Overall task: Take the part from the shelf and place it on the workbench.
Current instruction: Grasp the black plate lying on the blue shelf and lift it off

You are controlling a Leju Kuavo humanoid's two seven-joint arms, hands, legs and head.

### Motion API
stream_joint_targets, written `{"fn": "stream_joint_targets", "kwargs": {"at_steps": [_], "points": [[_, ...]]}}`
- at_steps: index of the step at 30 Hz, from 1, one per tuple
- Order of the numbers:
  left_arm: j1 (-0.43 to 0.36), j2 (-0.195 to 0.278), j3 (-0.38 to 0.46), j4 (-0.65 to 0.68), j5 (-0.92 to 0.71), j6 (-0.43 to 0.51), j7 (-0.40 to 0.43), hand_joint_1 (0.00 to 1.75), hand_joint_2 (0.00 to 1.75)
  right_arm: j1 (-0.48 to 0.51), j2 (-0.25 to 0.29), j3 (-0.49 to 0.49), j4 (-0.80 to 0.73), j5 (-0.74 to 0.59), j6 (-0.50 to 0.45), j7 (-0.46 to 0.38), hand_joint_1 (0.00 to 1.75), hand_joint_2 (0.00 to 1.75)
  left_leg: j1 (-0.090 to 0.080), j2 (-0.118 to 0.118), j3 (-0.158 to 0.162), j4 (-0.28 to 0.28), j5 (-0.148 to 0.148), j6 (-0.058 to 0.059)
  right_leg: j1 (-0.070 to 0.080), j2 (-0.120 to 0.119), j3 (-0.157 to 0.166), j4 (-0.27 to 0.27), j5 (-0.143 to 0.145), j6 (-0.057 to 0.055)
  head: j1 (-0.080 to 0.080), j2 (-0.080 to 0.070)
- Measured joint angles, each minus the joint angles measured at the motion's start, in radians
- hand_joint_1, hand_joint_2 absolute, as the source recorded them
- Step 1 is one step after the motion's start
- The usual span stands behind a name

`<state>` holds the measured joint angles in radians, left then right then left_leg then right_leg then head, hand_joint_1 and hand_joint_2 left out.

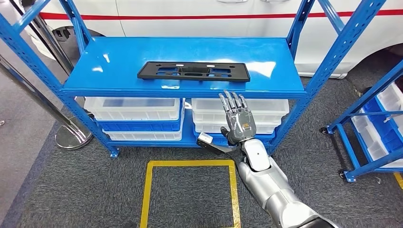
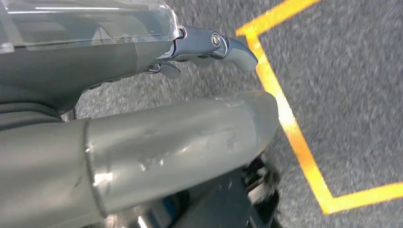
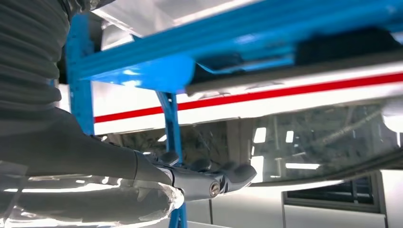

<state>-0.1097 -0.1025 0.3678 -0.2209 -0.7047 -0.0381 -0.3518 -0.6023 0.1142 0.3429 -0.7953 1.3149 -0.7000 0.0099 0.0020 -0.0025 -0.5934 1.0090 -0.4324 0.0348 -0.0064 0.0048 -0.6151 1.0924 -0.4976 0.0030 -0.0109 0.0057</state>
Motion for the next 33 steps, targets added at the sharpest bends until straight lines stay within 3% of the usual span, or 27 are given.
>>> {"fn": "stream_joint_targets", "kwargs": {"at_steps": [3, 4, 5, 7, 9, 10, 13, 15, 16, 18, 20, 21, 23, 24, 27, 29, 31, 33], "points": [[-0.003, -0.001, 0.000, 0.000, 0.000, 0.001, 0.000, 0.00, 0.00, 0.005, 0.000, -0.003, -0.001, 0.000, 0.000, 0.000, 0.00, 1.75, 0.001, 0.001, 0.010, -0.004, -0.006, 0.010, -0.002, 0.000, -0.098, 0.171, -0.066, 0.008, 0.000, 0.000], [-0.002, -0.002, 0.000, 0.000, 0.000, 0.001, 0.000, 0.00, 0.00, 0.008, 0.000, -0.004, -0.001, 0.000, 0.000, 0.000, 0.00, 1.75, 0.001, 0.000, 0.013, -0.002, -0.010, 0.010, -0.004, 0.000, -0.127, 0.212, -0.070, 0.011, 0.000, 0.000], [-0.001, -0.002, 0.000, 0.000, -0.001, 0.001, 0.000, 0.00, 0.00, 0.011, 0.000, -0.004, 0.000, 0.000, 0.000, 0.000, 0.00, 1.75, 0.002, -0.001, 0.017, 0.000, -0.016, 0.009, -0.006, -0.001, -0.140, 0.218, -0.054, 0.013, 0.000, 0.000], [0.002, -0.004, 0.000, 0.000, -0.001, 0.001, 0.000, 0.00, 0.00, 0.010, -0.001, -0.005, 0.000, 0.000, 0.000, -0.002, 0.00, 1.75, 0.003, -0.002, 0.028, 0.009, -0.030, 0.003, -0.011, -0.003, -0.109, 0.125, 0.024, 0.016, 0.000, 0.000], [0.000, -0.006, 0.000, 0.000, -0.003, 0.000, 0.000, 0.00, 0.00, 0.005, 0.000, -0.005, 0.001, -0.001, 0.000, -0.004, 0.00, 1.75, 0.001, -0.002, 0.033, 0.021, -0.047, -0.008, -0.011, -0.003, -0.062, 0.016, 0.073, 0.013, 0.000, 0.000], [-0.002, -0.006, 0.000, 0.000, -0.004, 0.000, 0.000, 0.00, 0.00, 0.004, 0.001, -0.004, 0.001, -0.002, 0.000, -0.005, 0.00, 1.75, 0.000, -0.003, 0.033, 0.025, -0.053, -0.014, -0.010, -0.003, -0.050, -0.012, 0.076, 0.009, 0.000, 0.000], [-0.004, -0.006, 0.000, 0.000, -0.004, 0.000, 0.000, 0.00, 0.00, 0.003, 0.003, -0.004, 0.000, -0.006, 0.000, -0.008, 0.00, 1.75, 0.000, -0.003, 0.034, 0.025, -0.062, -0.028, -0.007, 0.001, -0.044, -0.026, 0.066, -0.010, 0.000, 0.000], [-0.005, -0.006, 0.000, 0.000, -0.004, 0.000, 0.000, 0.00, 0.00, -0.001, 0.005, -0.004, 0.000, -0.006, 0.000, -0.009, 0.00, 1.75, 0.002, -0.002, 0.021, 0.060, -0.085, -0.037, -0.010, 0.001, -0.034, -0.031, 0.061, -0.023, 0.000, 0.000], [-0.006, -0.006, 0.000, 0.000, -0.004, 0.000, -0.001, 0.00, 0.00, -0.004, 0.007, -0.004, 0.000, -0.006, 0.000, -0.010, 0.00, 1.75, 0.003, -0.001, 0.000, 0.105, -0.105, -0.041, -0.011, 0.000, -0.028, -0.033, 0.059, -0.028, 0.000, 0.000], [-0.006, -0.006, 0.000, 0.000, -0.004, 0.000, -0.001, 0.00, 0.00, -0.005, 0.010, -0.004, 0.000, -0.006, 0.000, -0.011, 0.00, 1.75, 0.006, -0.001, -0.074, 0.235, -0.148, -0.046, -0.008, -0.002, -0.019, -0.033, 0.051, -0.035, 0.000, 0.000], [-0.003, -0.007, 0.000, 0.000, -0.004, 0.000, 0.000, 0.00, 0.00, -0.004, 0.011, -0.004, 0.001, -0.011, 0.000, -0.011, 0.00, 1.75, 0.007, -0.001, -0.126, 0.296, -0.140, -0.046, -0.005, -0.001, -0.009, -0.033, 0.042, -0.036, 0.000, 0.000], [-0.002, -0.007, 0.000, 0.000, -0.004, 0.000, 0.000, 0.00, 0.00, -0.004, 0.012, -0.004, 0.001, -0.014, 0.000, -0.011, 0.00, 1.75, 0.007, -0.001, -0.123, 0.269, -0.108, -0.043, -0.004, 0.000, -0.003, -0.033, 0.038, -0.036, 0.000, 0.000], [-0.002, -0.006, 0.000, 0.000, -0.004, 0.001, 0.000, 0.00, 0.00, -0.006, 0.013, -0.003, 0.001, -0.019, 0.000, -0.011, 0.00, 1.75, 0.005, -0.001, -0.079, 0.146, -0.026, -0.032, -0.003, 0.001, 0.011, -0.034, 0.029, -0.033, 0.000, 0.000], [-0.003, -0.006, 0.000, 0.000, -0.004, 0.001, 0.000, 0.00, 0.00, -0.007, 0.014, -0.002, 0.000, -0.020, 0.000, -0.012, 0.00, 1.75, 0.001, -0.001, -0.055, 0.088, 0.000, -0.026, -0.002, 0.002, 0.015, -0.035, 0.026, -0.030, 0.000, 0.000], [-0.006, -0.006, 0.000, 0.000, -0.004, 0.002, 0.000, 0.00, 0.00, -0.010, 0.016, 0.002, 0.000, -0.024, 0.000, -0.014, 0.00, 1.75, -0.009, -0.003, -0.029, 0.023, 0.006, -0.015, -0.004, 0.002, 0.016, -0.043, 0.024, -0.015, 0.000, 0.000], [-0.005, -0.007, 0.000, 0.000, -0.004, 0.002, -0.001, 0.00, 0.00, -0.011, 0.017, 0.007, -0.002, -0.031, 0.000, -0.017, 0.00, 1.75, -0.005, -0.002, -0.015, 0.005, 0.008, -0.007, -0.005, 0.001, 0.018, -0.039, 0.018, -0.004, 0.000, 0.000], [-0.007, -0.008, 0.000, 0.000, -0.004, 0.002, -0.002, 0.00, 0.00, -0.016, 0.019, 0.010, -0.003, -0.037, 0.000, -0.018, 0.00, 1.75, 0.001, -0.001, 0.001, -0.011, 0.009, 0.003, -0.005, 0.000, -0.010, 0.023, -0.013, 0.003, 0.000, 0.000], [-0.010, -0.008, 0.000, 0.000, -0.003, 0.003, -0.002, 0.00, 0.00, -0.017, 0.019, 0.012, -0.003, -0.039, 0.000, -0.019, 0.00, 1.75, 0.000, -0.001, 0.008, -0.012, 0.003, 0.009, -0.007, 0.000, -0.081, 0.145, -0.058, 0.006, 0.000, 0.000]]}}
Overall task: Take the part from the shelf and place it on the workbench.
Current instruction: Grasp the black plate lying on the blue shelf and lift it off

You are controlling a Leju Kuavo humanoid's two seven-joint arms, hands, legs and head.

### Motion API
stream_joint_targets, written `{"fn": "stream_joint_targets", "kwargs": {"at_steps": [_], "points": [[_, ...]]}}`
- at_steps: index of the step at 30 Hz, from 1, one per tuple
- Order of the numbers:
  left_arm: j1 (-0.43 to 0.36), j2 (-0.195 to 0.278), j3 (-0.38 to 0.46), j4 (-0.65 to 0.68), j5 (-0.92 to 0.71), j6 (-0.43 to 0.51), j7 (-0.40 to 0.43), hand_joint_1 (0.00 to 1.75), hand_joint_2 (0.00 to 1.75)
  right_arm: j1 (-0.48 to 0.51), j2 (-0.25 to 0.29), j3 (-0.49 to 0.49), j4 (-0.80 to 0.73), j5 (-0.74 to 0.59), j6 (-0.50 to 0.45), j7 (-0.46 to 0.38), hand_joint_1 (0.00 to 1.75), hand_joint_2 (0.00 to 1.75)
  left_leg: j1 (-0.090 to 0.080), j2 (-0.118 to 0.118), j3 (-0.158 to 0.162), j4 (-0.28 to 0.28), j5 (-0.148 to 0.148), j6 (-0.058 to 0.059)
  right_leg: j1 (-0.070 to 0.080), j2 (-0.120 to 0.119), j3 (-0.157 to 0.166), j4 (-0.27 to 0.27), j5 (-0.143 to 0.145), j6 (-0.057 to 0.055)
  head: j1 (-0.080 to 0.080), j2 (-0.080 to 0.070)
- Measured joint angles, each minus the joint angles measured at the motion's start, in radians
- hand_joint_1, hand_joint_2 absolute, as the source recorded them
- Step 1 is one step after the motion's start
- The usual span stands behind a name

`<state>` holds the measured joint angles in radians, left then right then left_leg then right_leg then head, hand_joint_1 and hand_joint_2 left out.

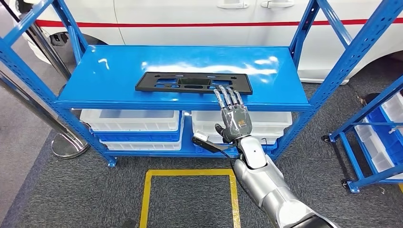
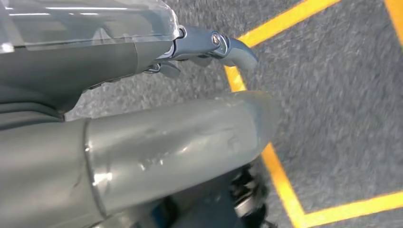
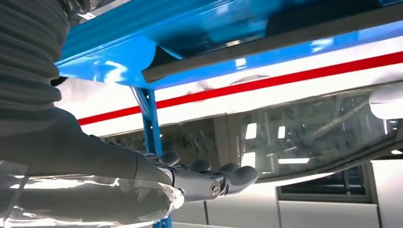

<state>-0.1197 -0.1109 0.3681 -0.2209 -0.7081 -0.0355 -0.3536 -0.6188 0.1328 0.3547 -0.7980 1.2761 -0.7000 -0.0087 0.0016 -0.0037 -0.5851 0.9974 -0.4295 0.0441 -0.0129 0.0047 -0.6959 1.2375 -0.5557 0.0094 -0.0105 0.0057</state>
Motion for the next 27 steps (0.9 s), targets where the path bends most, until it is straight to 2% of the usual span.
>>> {"fn": "stream_joint_targets", "kwargs": {"at_steps": [1, 2, 3, 5, 6, 7, 8, 11, 13, 15, 16, 17, 18, 20, 21, 22, 24, 27], "points": [[-0.001, 0.000, 0.000, 0.000, 0.000, 0.000, 0.000, 0.00, 0.00, 0.002, 0.000, 0.000, 0.000, -0.001, 0.000, 0.000, 0.00, 1.75, 0.000, -0.001, 0.003, 0.001, -0.004, 0.001, -0.001, 0.000, -0.034, 0.049, -0.009, 0.002, 0.000, 0.000], [0.000, -0.001, 0.000, 0.000, 0.000, 0.000, 0.000, 0.00, 0.00, 0.005, 0.000, 0.001, 0.000, -0.004, 0.000, -0.001, 0.00, 1.75, 0.000, -0.001, 0.008, 0.002, -0.009, 0.000, -0.001, 0.000, -0.054, 0.069, -0.001, 0.003, 0.000, 0.000], [0.002, -0.001, 0.000, 0.000, 0.000, 0.000, 0.000, 0.00, 0.00, 0.006, 0.000, 0.002, 0.000, -0.007, 0.000, -0.002, 0.00, 1.75, 0.001, -0.002, 0.014, 0.005, -0.015, -0.001, -0.002, -0.001, -0.055, 0.052, 0.026, 0.004, 0.000, 0.000], [0.006, -0.004, 0.000, 0.000, 0.000, 0.002, 0.000, 0.00, 0.00, 0.007, 0.000, 0.007, -0.005, -0.013, 0.000, -0.003, 0.00, 1.75, 0.002, -0.003, 0.026, 0.013, -0.033, -0.009, -0.003, -0.003, -0.009, -0.066, 0.103, 0.003, 0.000, 0.000], [0.006, -0.004, 0.000, 0.000, 0.000, 0.003, -0.001, 0.00, 0.00, 0.006, 0.001, 0.011, -0.008, -0.015, 0.000, -0.003, 0.00, 1.75, 0.001, -0.003, 0.029, 0.021, -0.042, -0.014, -0.003, -0.003, 0.017, -0.124, 0.127, 0.001, 0.000, 0.000], [0.005, -0.005, 0.000, 0.000, 0.000, 0.004, -0.002, 0.00, 0.00, 0.006, 0.002, 0.014, -0.011, -0.016, 0.000, -0.003, 0.00, 1.75, 0.000, -0.003, 0.030, 0.025, -0.049, -0.020, -0.001, -0.003, 0.034, -0.161, 0.136, -0.003, 0.000, 0.000], [0.004, -0.005, 0.000, 0.000, 0.000, 0.005, -0.002, 0.00, 0.00, 0.007, 0.003, 0.017, -0.013, -0.016, 0.001, -0.003, 0.00, 1.75, -0.001, -0.003, 0.030, 0.027, -0.054, -0.026, 0.001, -0.002, 0.040, -0.174, 0.131, -0.007, 0.000, 0.000], [0.004, -0.005, 0.000, 0.000, 0.000, 0.007, -0.003, 0.00, 0.00, 0.008, 0.005, 0.024, -0.019, -0.018, 0.001, -0.002, 0.00, 1.75, 0.000, -0.002, 0.031, 0.031, -0.067, -0.040, 0.002, 0.001, 0.046, -0.180, 0.124, -0.024, 0.000, 0.000], [0.002, -0.005, 0.000, 0.000, 0.000, 0.007, -0.003, 0.00, 0.00, 0.007, 0.009, 0.029, -0.025, -0.020, 0.002, -0.002, 0.00, 1.75, 0.003, -0.001, 0.003, 0.096, -0.101, -0.049, -0.001, -0.001, 0.058, -0.185, 0.118, -0.036, -0.001, 0.000], [0.000, -0.005, 0.000, 0.000, -0.002, 0.007, -0.003, 0.00, 0.00, 0.006, 0.012, 0.035, -0.027, -0.021, 0.002, -0.003, 0.00, 1.75, 0.005, -0.001, -0.070, 0.230, -0.150, -0.056, 0.001, -0.002, 0.069, -0.186, 0.109, -0.044, -0.002, 0.000], [0.000, -0.005, 0.000, 0.000, -0.002, 0.007, -0.002, 0.00, 0.00, 0.008, 0.013, 0.038, -0.027, -0.022, 0.003, -0.003, 0.00, 1.75, 0.006, -0.001, -0.107, 0.287, -0.162, -0.058, 0.003, -0.002, 0.073, -0.186, 0.104, -0.045, -0.002, 0.000], [0.001, -0.005, 0.000, 0.000, -0.003, 0.006, -0.002, 0.00, 0.00, 0.009, 0.013, 0.040, -0.027, -0.022, 0.003, -0.003, 0.00, 1.75, 0.006, -0.001, -0.131, 0.312, -0.154, -0.058, 0.004, -0.001, 0.078, -0.186, 0.100, -0.045, -0.002, 0.000], [0.002, -0.005, 0.000, 0.000, -0.003, 0.006, -0.002, 0.00, 0.00, 0.010, 0.014, 0.041, -0.027, -0.023, 0.003, -0.003, 0.00, 1.75, 0.006, -0.001, -0.135, 0.297, -0.126, -0.055, 0.005, 0.000, 0.084, -0.186, 0.095, -0.045, -0.002, 0.000], [0.002, -0.005, 0.000, 0.000, -0.003, 0.006, -0.001, 0.00, 0.00, 0.010, 0.016, 0.041, -0.028, -0.023, 0.003, -0.003, 0.00, 1.75, 0.004, -0.001, -0.095, 0.175, -0.037, -0.043, 0.007, 0.001, 0.100, -0.187, 0.085, -0.044, -0.001, 0.000], [0.001, -0.005, 0.000, 0.000, -0.003, 0.006, -0.001, 0.00, 0.00, 0.009, 0.017, 0.042, -0.029, -0.024, 0.003, -0.003, 0.00, 1.75, 0.000, -0.001, -0.070, 0.113, -0.005, -0.036, 0.009, 0.001, 0.107, -0.188, 0.080, -0.041, -0.001, 0.000], [0.000, -0.005, 0.001, 0.000, -0.003, 0.006, -0.001, 0.00, 0.00, 0.008, 0.018, 0.042, -0.030, -0.026, 0.003, -0.003, 0.00, 1.75, -0.004, -0.001, -0.049, 0.066, 0.010, -0.028, 0.009, 0.001, 0.110, -0.188, 0.076, -0.037, -0.002, 0.000], [-0.001, -0.005, 0.001, 0.000, -0.003, 0.006, 0.000, 0.00, 0.00, 0.008, 0.018, 0.042, -0.032, -0.031, 0.003, -0.004, 0.00, 1.75, -0.011, -0.002, -0.034, 0.036, 0.005, -0.019, 0.009, 0.001, 0.112, -0.192, 0.073, -0.028, -0.002, 0.000], [-0.001, -0.006, 0.001, 0.000, -0.003, 0.006, -0.001, 0.00, 0.00, 0.006, 0.021, 0.045, -0.039, -0.038, 0.003, -0.007, 0.00, 0.44, -0.005, -0.001, -0.010, 0.005, 0.005, -0.009, 0.008, -0.002, 0.115, -0.185, 0.063, -0.014, -0.001, 0.000]]}}
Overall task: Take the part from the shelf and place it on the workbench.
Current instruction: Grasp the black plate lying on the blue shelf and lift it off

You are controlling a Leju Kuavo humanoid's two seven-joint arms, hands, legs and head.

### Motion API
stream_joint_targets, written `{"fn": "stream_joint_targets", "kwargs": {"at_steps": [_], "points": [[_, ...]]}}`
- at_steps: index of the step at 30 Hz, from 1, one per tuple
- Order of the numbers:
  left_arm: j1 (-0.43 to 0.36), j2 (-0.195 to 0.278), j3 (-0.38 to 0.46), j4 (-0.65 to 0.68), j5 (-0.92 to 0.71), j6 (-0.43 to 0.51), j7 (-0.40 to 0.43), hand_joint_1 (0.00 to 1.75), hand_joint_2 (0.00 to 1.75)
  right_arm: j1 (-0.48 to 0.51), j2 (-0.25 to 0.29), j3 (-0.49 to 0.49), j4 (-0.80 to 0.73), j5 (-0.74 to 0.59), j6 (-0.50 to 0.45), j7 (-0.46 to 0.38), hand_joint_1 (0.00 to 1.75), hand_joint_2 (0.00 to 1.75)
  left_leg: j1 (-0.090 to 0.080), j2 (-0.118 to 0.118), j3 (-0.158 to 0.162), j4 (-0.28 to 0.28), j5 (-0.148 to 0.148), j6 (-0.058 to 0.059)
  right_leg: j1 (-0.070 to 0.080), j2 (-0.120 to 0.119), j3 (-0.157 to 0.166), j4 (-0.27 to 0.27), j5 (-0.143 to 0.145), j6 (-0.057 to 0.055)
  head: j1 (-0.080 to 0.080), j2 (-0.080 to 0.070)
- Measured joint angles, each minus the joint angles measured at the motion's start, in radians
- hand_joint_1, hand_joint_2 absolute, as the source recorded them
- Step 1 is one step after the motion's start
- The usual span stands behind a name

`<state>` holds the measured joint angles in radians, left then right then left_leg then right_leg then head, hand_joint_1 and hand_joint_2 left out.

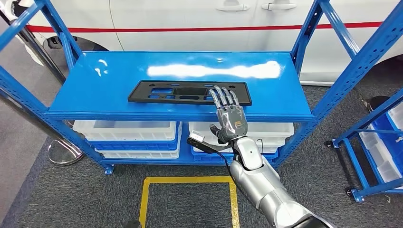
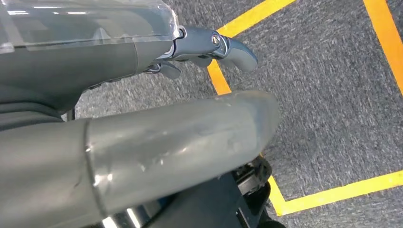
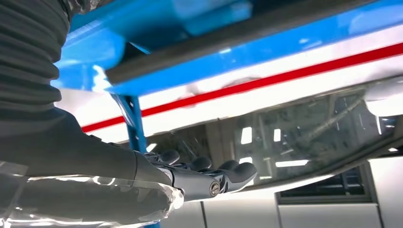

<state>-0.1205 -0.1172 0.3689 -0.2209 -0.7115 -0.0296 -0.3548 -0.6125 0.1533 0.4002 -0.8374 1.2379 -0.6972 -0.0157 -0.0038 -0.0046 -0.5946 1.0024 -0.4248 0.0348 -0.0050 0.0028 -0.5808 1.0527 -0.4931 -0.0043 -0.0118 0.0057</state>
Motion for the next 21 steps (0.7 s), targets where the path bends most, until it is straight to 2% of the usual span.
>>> {"fn": "stream_joint_targets", "kwargs": {"at_steps": [1, 2, 4, 5, 6, 7, 8, 9, 10, 11, 13, 15, 17, 21], "points": [[-0.001, 0.000, 0.000, 0.000, 0.000, 0.000, -0.001, 0.00, 0.00, -0.002, 0.001, 0.002, -0.003, -0.001, 0.000, -0.001, 0.00, 0.00, 0.003, 0.001, 0.011, -0.010, 0.001, 0.004, 0.000, -0.001, -0.013, 0.030, -0.014, 0.004, 0.000, 0.000], [-0.001, -0.001, 0.000, 0.000, 0.000, 0.000, -0.001, 0.00, 0.00, -0.003, 0.000, 0.004, -0.004, -0.003, 0.001, -0.002, 0.00, 0.00, 0.005, 0.001, 0.019, -0.016, 0.000, 0.008, 0.000, -0.001, -0.040, 0.082, -0.035, 0.007, 0.000, 0.000], [-0.003, -0.001, 0.001, 0.000, 0.000, 0.001, -0.001, 0.00, 0.00, 0.002, 0.000, 0.008, -0.004, -0.008, 0.004, -0.003, 0.00, 0.00, 0.005, 0.001, 0.028, -0.016, -0.009, 0.012, -0.002, -0.001, -0.119, 0.207, -0.073, 0.012, 0.000, 0.000], [-0.001, -0.001, 0.001, 0.000, 0.001, 0.001, -0.001, 0.00, 0.00, 0.006, 0.000, 0.010, -0.004, -0.012, 0.006, -0.004, 0.00, 0.00, 0.005, 0.000, 0.032, -0.013, -0.015, 0.012, -0.003, -0.002, -0.148, 0.243, -0.072, 0.015, 0.000, 0.000], [0.001, -0.001, 0.002, 0.000, 0.002, 0.001, -0.001, 0.00, 0.00, 0.009, 0.000, 0.012, -0.004, -0.016, 0.007, -0.004, 0.00, 0.00, 0.005, 0.000, 0.037, -0.010, -0.022, 0.011, -0.005, -0.002, -0.161, 0.243, -0.050, 0.017, 0.000, 0.000], [0.005, -0.001, 0.003, 0.000, 0.002, 0.001, -0.001, 0.00, 0.00, 0.010, 0.000, 0.014, -0.004, -0.019, 0.008, -0.005, 0.00, 0.00, 0.006, -0.001, 0.043, -0.005, -0.030, 0.009, -0.007, -0.002, -0.153, 0.205, -0.011, 0.018, 0.000, 0.000], [0.007, -0.001, 0.004, 0.000, 0.003, 0.002, -0.001, 0.00, 0.00, 0.010, 0.000, 0.015, -0.004, -0.020, 0.008, -0.006, 0.00, 0.00, 0.006, -0.002, 0.049, 0.002, -0.041, 0.006, -0.009, -0.003, -0.133, 0.142, 0.033, 0.018, 0.000, 0.000], [0.009, -0.001, 0.005, 0.000, 0.003, 0.002, -0.001, 0.00, 0.00, 0.009, 0.000, 0.017, -0.004, -0.021, 0.008, -0.007, 0.00, 0.00, 0.006, -0.002, 0.051, 0.008, -0.051, 0.001, -0.009, -0.003, -0.111, 0.086, 0.063, 0.017, 0.001, 0.000], [0.008, -0.001, 0.006, 0.000, 0.004, 0.003, -0.002, 0.00, 0.00, 0.008, 0.001, 0.019, -0.004, -0.023, 0.008, -0.008, 0.00, 0.00, 0.005, -0.002, 0.052, 0.016, -0.060, -0.005, -0.009, -0.002, -0.092, 0.041, 0.077, 0.013, 0.000, 0.000], [0.008, -0.001, 0.007, 0.000, 0.004, 0.003, -0.002, 0.00, 0.00, 0.009, 0.003, 0.022, -0.004, -0.024, 0.008, -0.010, 0.00, 0.00, 0.004, -0.003, 0.050, 0.022, -0.067, -0.011, -0.007, -0.001, -0.082, 0.019, 0.076, 0.009, 0.000, 0.000], [0.007, -0.001, 0.008, 0.000, 0.004, 0.005, -0.002, 0.00, 0.00, 0.012, 0.007, 0.027, -0.005, -0.028, 0.008, -0.014, 0.00, 0.00, 0.003, -0.003, 0.049, 0.023, -0.074, -0.022, -0.003, 0.004, -0.078, 0.011, 0.063, -0.004, 0.000, 0.000], [0.007, 0.000, 0.009, 0.000, 0.004, 0.007, -0.002, 0.00, 0.00, 0.013, 0.012, 0.034, -0.005, -0.030, 0.009, -0.016, 0.00, 0.00, 0.006, -0.002, 0.048, 0.031, -0.084, -0.031, -0.005, 0.005, -0.072, 0.007, 0.059, -0.016, 0.000, 0.000], [0.006, 0.001, 0.009, 0.000, 0.003, 0.007, -0.002, 0.00, 0.00, 0.013, 0.017, 0.039, -0.005, -0.031, 0.009, -0.018, 0.00, 0.00, 0.008, -0.001, 0.037, 0.063, -0.102, -0.038, -0.009, 0.003, -0.062, 0.002, 0.055, -0.025, 0.000, 0.000], [0.005, 0.001, 0.009, 0.000, 0.003, 0.007, -0.003, 0.00, 0.00, 0.012, 0.018, 0.040, -0.005, -0.031, 0.009, -0.019, 0.00, 0.00, 0.008, -0.001, 0.028, 0.085, -0.111, -0.041, -0.009, 0.003, -0.058, 0.000, 0.053, -0.028, -0.001, 0.000]]}}
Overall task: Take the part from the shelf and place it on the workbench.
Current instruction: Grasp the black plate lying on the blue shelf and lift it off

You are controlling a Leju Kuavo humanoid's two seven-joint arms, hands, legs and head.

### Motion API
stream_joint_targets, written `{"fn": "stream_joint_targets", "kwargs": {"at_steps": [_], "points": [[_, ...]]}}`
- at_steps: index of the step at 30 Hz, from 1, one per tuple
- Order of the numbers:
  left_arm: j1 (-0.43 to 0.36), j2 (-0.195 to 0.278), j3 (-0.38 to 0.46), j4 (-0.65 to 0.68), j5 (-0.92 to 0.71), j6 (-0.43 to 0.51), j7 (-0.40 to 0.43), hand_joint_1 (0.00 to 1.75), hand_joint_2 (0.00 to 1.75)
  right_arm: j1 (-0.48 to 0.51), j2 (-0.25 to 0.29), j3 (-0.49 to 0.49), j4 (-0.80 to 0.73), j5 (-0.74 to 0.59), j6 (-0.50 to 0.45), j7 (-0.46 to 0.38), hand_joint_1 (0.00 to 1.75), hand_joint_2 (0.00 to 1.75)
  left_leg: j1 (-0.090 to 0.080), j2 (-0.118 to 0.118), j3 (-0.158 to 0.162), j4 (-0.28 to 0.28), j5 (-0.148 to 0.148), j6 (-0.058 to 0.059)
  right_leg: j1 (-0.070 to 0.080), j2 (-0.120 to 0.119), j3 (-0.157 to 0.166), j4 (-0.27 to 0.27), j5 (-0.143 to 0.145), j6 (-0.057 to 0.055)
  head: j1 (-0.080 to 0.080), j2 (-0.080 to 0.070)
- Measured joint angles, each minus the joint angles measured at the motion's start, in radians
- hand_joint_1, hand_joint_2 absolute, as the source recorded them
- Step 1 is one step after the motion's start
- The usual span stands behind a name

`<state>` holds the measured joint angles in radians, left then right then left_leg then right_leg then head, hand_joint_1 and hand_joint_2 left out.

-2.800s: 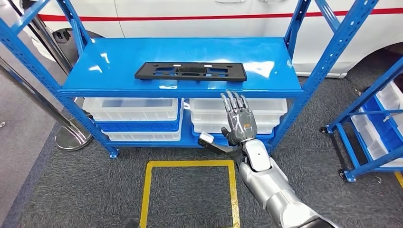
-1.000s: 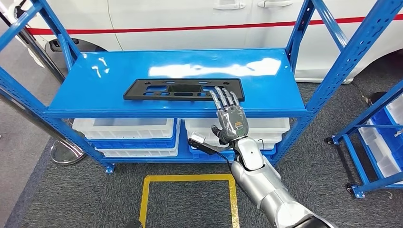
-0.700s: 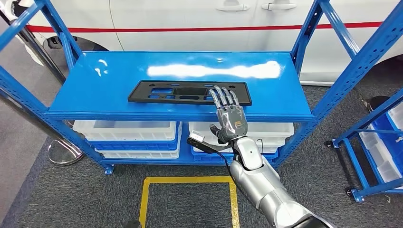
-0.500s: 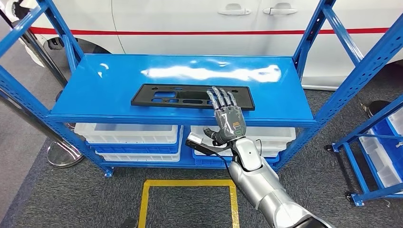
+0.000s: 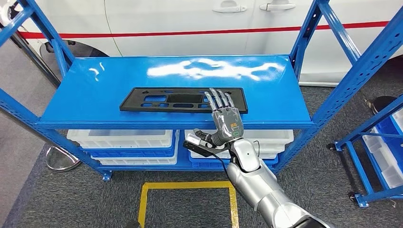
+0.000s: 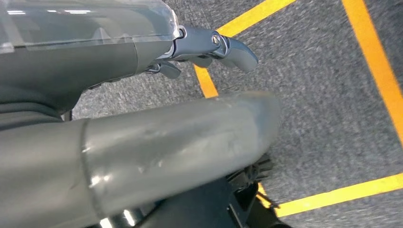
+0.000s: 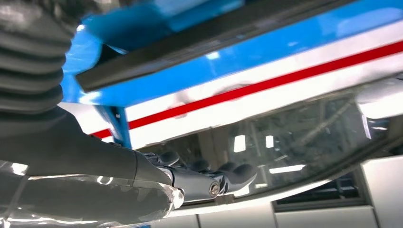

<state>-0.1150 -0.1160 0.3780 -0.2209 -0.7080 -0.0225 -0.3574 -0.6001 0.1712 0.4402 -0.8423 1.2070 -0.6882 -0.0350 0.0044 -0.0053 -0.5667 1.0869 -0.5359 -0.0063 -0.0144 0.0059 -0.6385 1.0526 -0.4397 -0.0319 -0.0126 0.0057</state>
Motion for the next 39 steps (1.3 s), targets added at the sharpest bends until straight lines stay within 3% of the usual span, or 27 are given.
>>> {"fn": "stream_joint_targets", "kwargs": {"at_steps": [6, 8, 9, 11, 12, 13, 15, 16, 17, 19, 21, 24, 26, 29, 31, 32, 35, 37, 39], "points": [[0.000, 0.000, 0.000, 0.000, 0.000, 0.000, 0.000, 0.00, 0.00, 0.000, 0.000, 0.000, 0.000, 0.000, 0.000, 0.000, 0.00, 0.00, 0.000, 0.000, -0.002, 0.004, -0.002, 0.000, 0.000, 0.000, 0.000, 0.000, 0.000, 0.000, 0.000, 0.000], [-0.001, 0.000, 0.000, 0.000, 0.000, 0.000, 0.000, 0.00, 0.00, 0.000, 0.001, 0.001, 0.000, 0.000, 0.000, -0.001, 0.00, 0.00, 0.001, 0.000, -0.015, 0.028, -0.011, -0.002, 0.000, -0.001, 0.002, 0.000, -0.001, -0.002, 0.001, 0.000], [-0.001, 0.000, 0.000, 0.000, 0.000, 0.000, 0.000, 0.00, 0.00, 0.000, 0.003, 0.003, 0.001, 0.000, 0.002, -0.002, 0.00, 0.00, 0.002, 0.000, -0.044, 0.075, -0.025, -0.003, 0.001, -0.001, 0.005, -0.001, -0.004, -0.003, 0.001, 0.000], [0.001, 0.000, 0.000, 0.000, 0.000, 0.000, 0.000, 0.00, 0.00, 0.005, 0.007, 0.014, 0.004, 0.000, 0.006, -0.005, 0.00, 0.00, 0.004, 0.000, -0.110, 0.156, -0.021, -0.005, 0.004, -0.001, 0.017, -0.001, -0.014, -0.005, 0.001, 0.000], [0.001, 0.000, 0.000, 0.000, 0.000, 0.000, 0.000, 0.00, 0.00, 0.007, 0.011, 0.022, 0.007, 0.000, 0.008, -0.006, 0.00, 0.00, 0.003, 0.000, -0.118, 0.134, 0.014, 0.001, 0.007, -0.001, 0.029, -0.002, -0.023, -0.004, 0.001, 0.000], [0.001, 0.001, 0.001, 0.000, 0.000, 0.000, 0.000, 0.00, 0.00, 0.008, 0.015, 0.029, 0.008, 0.000, 0.008, -0.008, 0.00, 0.00, 0.001, 0.000, -0.094, 0.062, 0.057, 0.013, 0.009, 0.000, 0.038, 0.004, -0.038, 0.005, 0.001, 0.000], [-0.006, 0.001, 0.002, 0.000, 0.000, 0.002, 0.001, 0.00, 0.00, 0.010, 0.023, 0.043, 0.013, 0.000, 0.010, -0.010, 0.00, 0.00, -0.003, 0.001, -0.031, -0.080, 0.115, 0.042, 0.008, 0.000, -0.030, 0.146, -0.103, 0.026, 0.001, 0.000], [-0.008, 0.001, 0.003, 0.000, 0.001, 0.003, 0.002, 0.00, 0.00, 0.012, 0.025, 0.048, 0.016, 0.000, 0.012, -0.011, 0.00, 0.00, -0.002, 0.001, -0.018, -0.096, 0.111, 0.049, 0.005, -0.001, -0.069, 0.209, -0.120, 0.037, 0.001, 0.000], [-0.009, 0.001, 0.003, 0.000, 0.001, 0.004, 0.003, 0.00, 0.00, 0.014, 0.025, 0.051, 0.019, 0.000, 0.013, -0.011, 0.00, 0.00, -0.002, 0.001, -0.015, -0.093, 0.106, 0.050, 0.003, -0.001, -0.100, 0.248, -0.117, 0.040, 0.001, 0.000], [-0.008, 0.000, 0.003, 0.000, 0.001, 0.004, 0.004, 0.00, 0.00, 0.013, 0.025, 0.055, 0.022, 0.000, 0.013, -0.012, 0.00, 0.00, -0.001, 0.000, -0.009, -0.082, 0.092, 0.043, -0.001, -0.004, -0.055, 0.131, -0.038, 0.040, 0.001, 0.000], [-0.010, 0.000, 0.004, 0.000, 0.004, 0.006, 0.007, 0.00, 0.00, 0.010, 0.026, 0.059, 0.024, -0.002, 0.016, -0.012, 0.00, 0.00, -0.003, -0.001, -0.011, -0.064, 0.077, 0.032, 0.000, -0.005, -0.012, 0.029, 0.000, 0.036, 0.000, 0.000], [-0.013, 0.000, 0.007, 0.000, 0.006, 0.011, 0.008, 0.00, 0.00, 0.008, 0.026, 0.064, 0.027, -0.008, 0.019, -0.014, 0.00, 0.00, -0.004, -0.001, -0.015, -0.058, 0.068, 0.017, 0.003, -0.002, -0.004, 0.009, -0.005, 0.020, 0.000, 0.000], [-0.013, 0.000, 0.007, 0.000, 0.006, 0.013, 0.007, 0.00, 0.00, 0.007, 0.026, 0.066, 0.028, -0.012, 0.019, -0.015, 0.00, 0.00, -0.001, 0.000, -0.022, -0.031, 0.046, 0.008, 0.001, -0.002, 0.003, 0.002, -0.005, 0.009, 0.000, 0.000], [-0.014, 0.000, 0.008, 0.000, 0.006, 0.014, 0.007, 0.00, 0.00, 0.005, 0.027, 0.072, 0.029, -0.015, 0.020, -0.017, 0.00, 0.00, 0.004, 0.001, -0.100, 0.133, -0.033, -0.005, 0.001, -0.004, 0.010, -0.002, -0.009, -0.002, 0.000, 0.000], [-0.012, 0.000, 0.008, 0.000, 0.006, 0.014, 0.008, 0.00, 0.00, 0.006, 0.027, 0.073, 0.032, -0.016, 0.020, -0.018, 0.00, 0.00, 0.006, 0.001, -0.149, 0.215, -0.050, -0.008, 0.003, -0.004, 0.012, -0.001, -0.011, -0.004, 0.000, 0.000], [-0.012, 0.000, 0.008, 0.000, 0.006, 0.014, 0.008, 0.00, 0.00, 0.007, 0.027, 0.074, 0.033, -0.016, 0.020, -0.018, 0.00, 0.00, 0.007, 0.001, -0.148, 0.203, -0.029, -0.007, 0.004, -0.003, 0.013, -0.001, -0.012, -0.004, 0.000, 0.000], [-0.013, 0.001, 0.010, 0.000, 0.006, 0.015, 0.008, 0.00, 0.00, 0.005, 0.029, 0.074, 0.034, -0.016, 0.020, -0.018, 0.00, 0.00, 0.004, 0.000, -0.066, 0.016, 0.075, 0.005, 0.005, 0.000, 0.022, -0.002, -0.017, 0.001, 0.000, 0.000], [-0.015, 0.001, 0.013, 0.000, 0.006, 0.015, 0.008, 0.00, 0.00, 0.003, 0.029, 0.074, 0.034, -0.017, 0.020, -0.018, 0.00, 0.00, -0.002, -0.001, -0.032, -0.056, 0.093, 0.014, 0.006, 0.000, 0.024, -0.004, -0.018, 0.009, 0.000, 0.000], [-0.015, 0.001, 0.014, 0.000, 0.006, 0.015, 0.008, 0.00, 0.00, 0.002, 0.030, 0.075, 0.034, -0.017, 0.020, -0.018, 0.00, 0.00, -0.007, -0.001, -0.027, -0.066, 0.091, 0.021, 0.005, 0.000, 0.026, -0.009, -0.015, 0.020, 0.000, 0.000]]}}
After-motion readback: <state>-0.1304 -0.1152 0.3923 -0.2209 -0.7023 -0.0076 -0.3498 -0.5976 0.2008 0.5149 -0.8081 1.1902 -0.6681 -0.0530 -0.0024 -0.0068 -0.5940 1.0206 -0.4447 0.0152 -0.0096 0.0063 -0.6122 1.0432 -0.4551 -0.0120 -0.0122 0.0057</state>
